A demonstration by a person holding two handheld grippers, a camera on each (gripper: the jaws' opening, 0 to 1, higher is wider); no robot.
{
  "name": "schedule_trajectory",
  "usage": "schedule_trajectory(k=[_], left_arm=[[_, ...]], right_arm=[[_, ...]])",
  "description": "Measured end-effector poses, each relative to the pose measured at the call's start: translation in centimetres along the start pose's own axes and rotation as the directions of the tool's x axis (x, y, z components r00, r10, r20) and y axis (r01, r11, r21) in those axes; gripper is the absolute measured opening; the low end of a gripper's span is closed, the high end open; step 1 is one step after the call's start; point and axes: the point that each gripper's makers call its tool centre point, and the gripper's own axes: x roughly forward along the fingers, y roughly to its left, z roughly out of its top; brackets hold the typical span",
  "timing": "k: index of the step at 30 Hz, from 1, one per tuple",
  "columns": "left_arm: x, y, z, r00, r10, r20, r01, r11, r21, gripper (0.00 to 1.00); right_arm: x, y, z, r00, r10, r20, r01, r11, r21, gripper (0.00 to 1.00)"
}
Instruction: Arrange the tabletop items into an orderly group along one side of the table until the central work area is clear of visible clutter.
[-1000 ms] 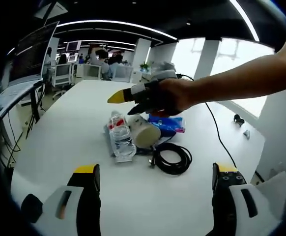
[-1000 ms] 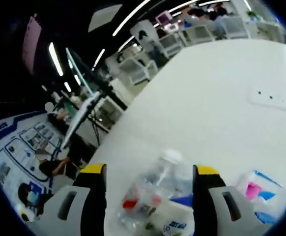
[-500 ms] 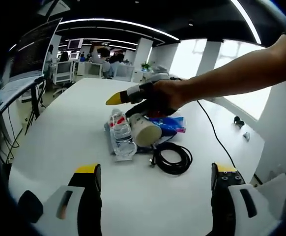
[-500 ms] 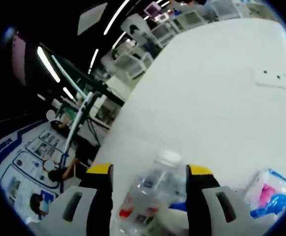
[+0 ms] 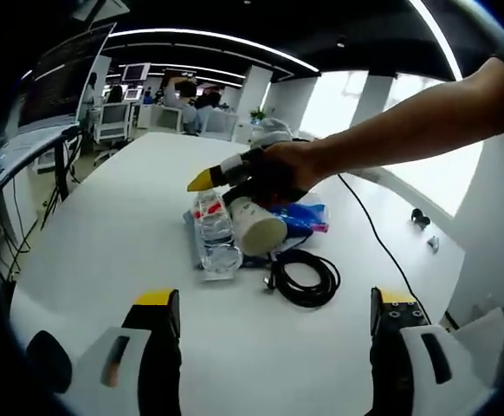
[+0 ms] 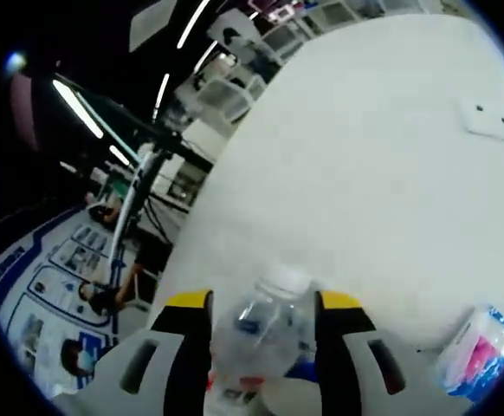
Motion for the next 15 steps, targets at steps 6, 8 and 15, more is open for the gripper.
schedule_trajectory(k=[6, 8, 15], left_arm=[[0.07, 0.1, 0.14, 1.0, -0.004, 0.0, 0.004, 1.0, 0.001, 0.9], [0.06, 0.19, 0.09, 1.0, -0.002, -0.003, 0.002, 1.0, 0.003, 0.9], [-0.05, 0.22, -0.04, 1.0, 0.001, 0.007, -0.001, 1.0, -0.029, 0.9]], right_arm=[[0.29, -0.15, 0.28, 1.0, -0.003, -0.009, 0.003, 0.999, 0.038, 0.34], [0.38, -0.11, 0.3, 1.0, 0.0, -0.01, 0.001, 0.999, 0.042, 0.33], [0.41, 0.08, 0.44, 1.0, 0.003, 0.0, -0.003, 0.999, 0.05, 0.3]])
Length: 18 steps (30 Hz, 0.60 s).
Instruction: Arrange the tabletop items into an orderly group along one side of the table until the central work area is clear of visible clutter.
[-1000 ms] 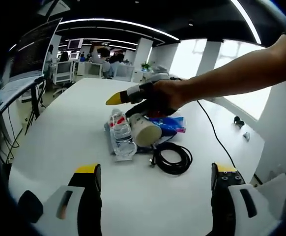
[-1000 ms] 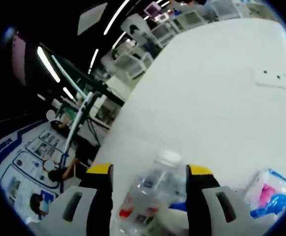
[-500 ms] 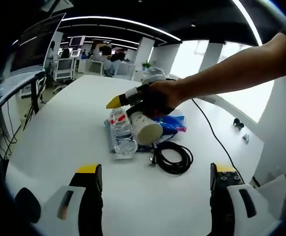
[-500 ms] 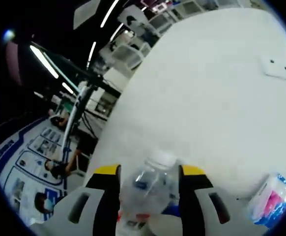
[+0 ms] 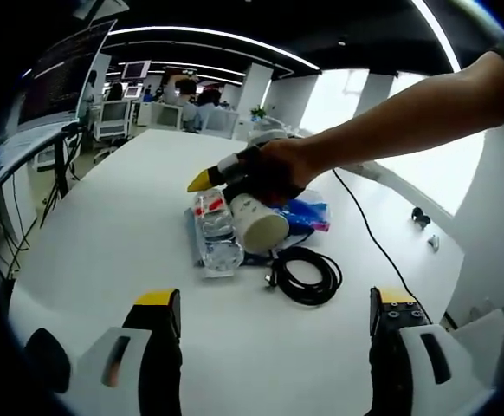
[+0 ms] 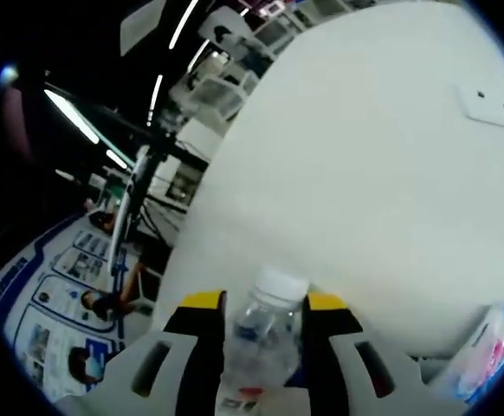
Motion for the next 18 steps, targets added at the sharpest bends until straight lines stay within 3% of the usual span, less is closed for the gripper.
schedule_trajectory(k=[13, 18], left_arm=[[0.2, -0.4, -0.4, 1.0, -0.009, -0.009, 0.009, 1.0, -0.004, 0.89], [0.2, 0.0, -0.4, 1.0, -0.002, -0.008, 0.002, 1.0, -0.011, 0.89]], right_arm=[[-0.4, 0.6, 0.1, 0.999, 0.026, 0.021, -0.027, 0.999, 0.028, 0.24], [-0.9, 1.7, 0.4, 0.996, 0.074, 0.043, -0.073, 0.997, -0.029, 0.23]])
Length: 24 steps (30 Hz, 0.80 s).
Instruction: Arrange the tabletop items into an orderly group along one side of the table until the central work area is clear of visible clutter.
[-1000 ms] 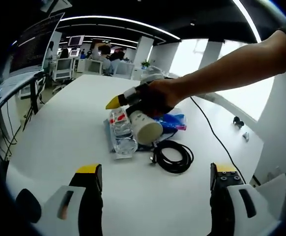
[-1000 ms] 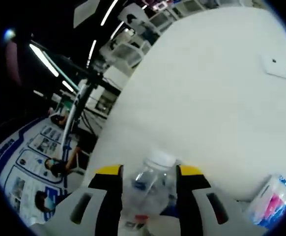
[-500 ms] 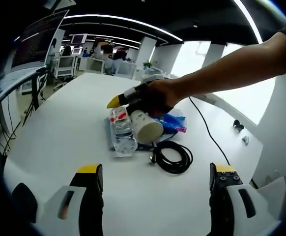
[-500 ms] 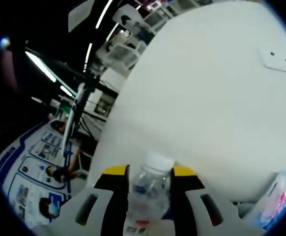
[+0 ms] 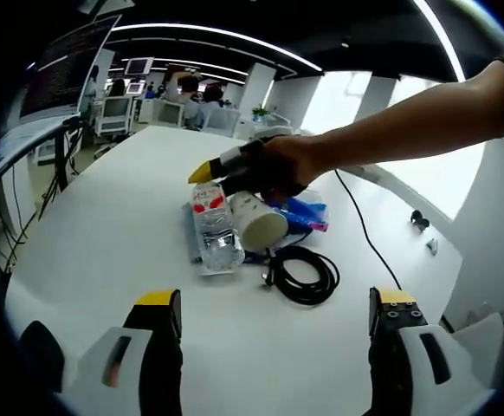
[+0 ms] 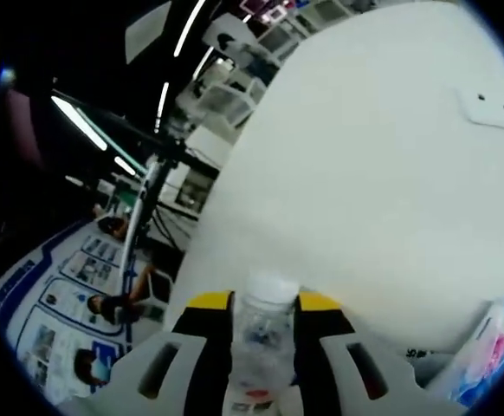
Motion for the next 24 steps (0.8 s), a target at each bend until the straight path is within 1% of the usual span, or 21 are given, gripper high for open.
schedule_trajectory(k=[2, 4, 6, 7, 13, 20, 24], left_arm=[[0.0, 0.1, 0.0, 1.0, 0.001, 0.0, -0.001, 1.0, -0.001, 0.89], [0.0, 0.1, 0.1, 1.0, 0.002, 0.002, -0.002, 1.0, 0.0, 0.89], [0.1, 0.1, 0.0, 1.0, 0.001, 0.0, -0.001, 1.0, -0.002, 0.88], [0.1, 0.2, 0.0, 1.0, 0.001, -0.003, -0.001, 1.0, -0.002, 0.88], [0.2, 0.4, 0.0, 1.0, 0.001, -0.001, -0.001, 1.0, -0.003, 0.88], [0.6, 1.2, 0.4, 1.0, 0.007, -0.002, -0.007, 1.0, -0.002, 0.87], [1.0, 1.9, 0.7, 1.0, 0.007, 0.008, -0.007, 1.0, -0.019, 0.86]], right_arm=[[-0.2, 0.4, -0.2, 1.0, 0.016, 0.002, -0.016, 0.999, -0.029, 0.23], [-0.5, 1.1, -0.1, 0.998, 0.051, 0.029, -0.049, 0.996, -0.069, 0.23], [-0.9, 1.6, -0.2, 0.997, 0.069, 0.041, -0.065, 0.994, -0.083, 0.22], [-1.1, 2.1, -0.4, 0.994, 0.096, 0.045, -0.09, 0.988, -0.122, 0.22], [-1.8, 3.3, -1.3, 0.992, 0.12, 0.028, -0.112, 0.973, -0.204, 0.22], [-2.3, 3.8, -1.5, 0.99, 0.14, 0.037, -0.127, 0.962, -0.242, 0.21], [-2.6, 4.3, -1.4, 0.987, 0.151, 0.046, -0.133, 0.954, -0.267, 0.21]])
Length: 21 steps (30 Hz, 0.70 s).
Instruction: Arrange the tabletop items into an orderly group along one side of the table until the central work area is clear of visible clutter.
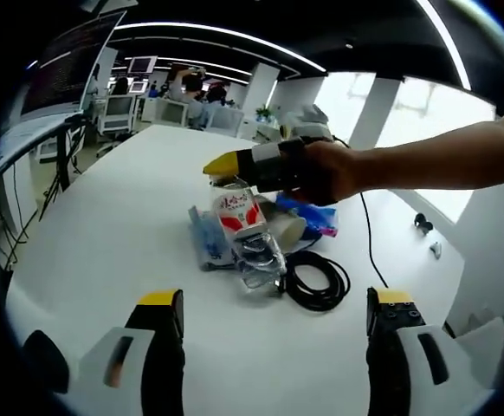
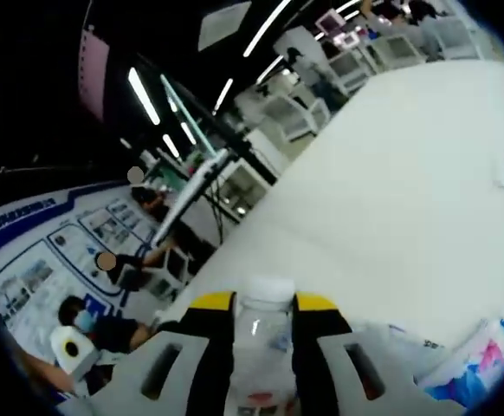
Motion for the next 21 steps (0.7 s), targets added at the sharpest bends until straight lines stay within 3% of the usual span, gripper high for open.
schedule_trajectory(k=[10, 21], left_arm=[[1.6, 0.7, 0.7, 1.0, -0.012, 0.006, 0.012, 1.0, -0.015, 0.84], [3.1, 0.6, 0.4, 0.999, -0.032, -0.009, 0.032, 0.999, -0.022, 0.82]], right_arm=[[-1.2, 1.5, 0.4, 0.997, 0.038, 0.071, -0.032, 0.996, -0.086, 0.2], [-2.9, 5.1, -0.3, 0.988, 0.096, 0.124, -0.062, 0.965, -0.254, 0.19]])
